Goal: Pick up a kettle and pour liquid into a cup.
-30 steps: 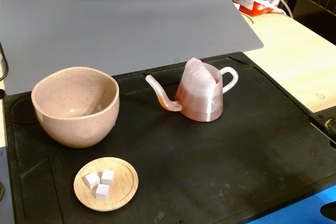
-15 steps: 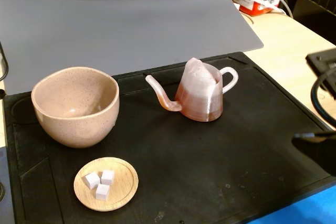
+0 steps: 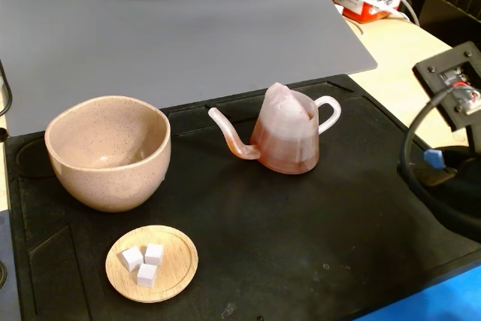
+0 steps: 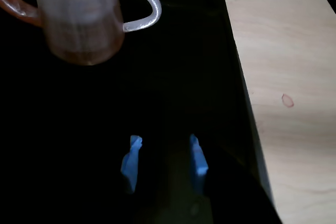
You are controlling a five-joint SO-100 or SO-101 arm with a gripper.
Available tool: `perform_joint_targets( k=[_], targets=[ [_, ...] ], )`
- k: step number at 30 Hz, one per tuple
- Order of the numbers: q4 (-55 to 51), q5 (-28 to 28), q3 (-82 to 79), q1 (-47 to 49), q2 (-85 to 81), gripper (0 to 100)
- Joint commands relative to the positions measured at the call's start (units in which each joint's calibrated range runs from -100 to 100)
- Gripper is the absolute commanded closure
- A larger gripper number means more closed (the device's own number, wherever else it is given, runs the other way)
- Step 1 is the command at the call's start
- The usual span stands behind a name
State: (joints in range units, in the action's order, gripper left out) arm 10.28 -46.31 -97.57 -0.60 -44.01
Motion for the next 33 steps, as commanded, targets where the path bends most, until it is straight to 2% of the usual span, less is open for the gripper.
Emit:
perform_joint_targets(
  k=[1, 3, 6, 11, 13, 15, 17, 19, 22, 25, 31, 33],
  targets=[
    [1.2, 0.6, 7.6, 0.1, 4.3, 87],
    [1.3, 0.7, 12.0, 0.1, 10.1, 88],
    [1.3, 6.1, 16.1, 0.1, 15.2, 88],
    [1.3, 6.3, 24.7, 0.1, 23.3, 87],
    [1.3, 9.2, 28.5, 0.0, 26.8, 87],
    [2.0, 8.9, 34.0, 0.2, 31.5, 87],
    [12.2, 8.9, 34.5, 0.3, 37.0, 87],
    [14.7, 8.9, 34.5, 0.3, 38.9, 87],
    [14.3, 8.9, 34.5, 2.8, 40.0, 87],
    [14.9, 8.9, 37.4, 3.0, 43.3, 82],
    [14.5, 8.9, 38.0, 2.8, 44.2, 82],
    [14.9, 8.9, 42.8, 2.9, 48.0, 82]
  ],
)
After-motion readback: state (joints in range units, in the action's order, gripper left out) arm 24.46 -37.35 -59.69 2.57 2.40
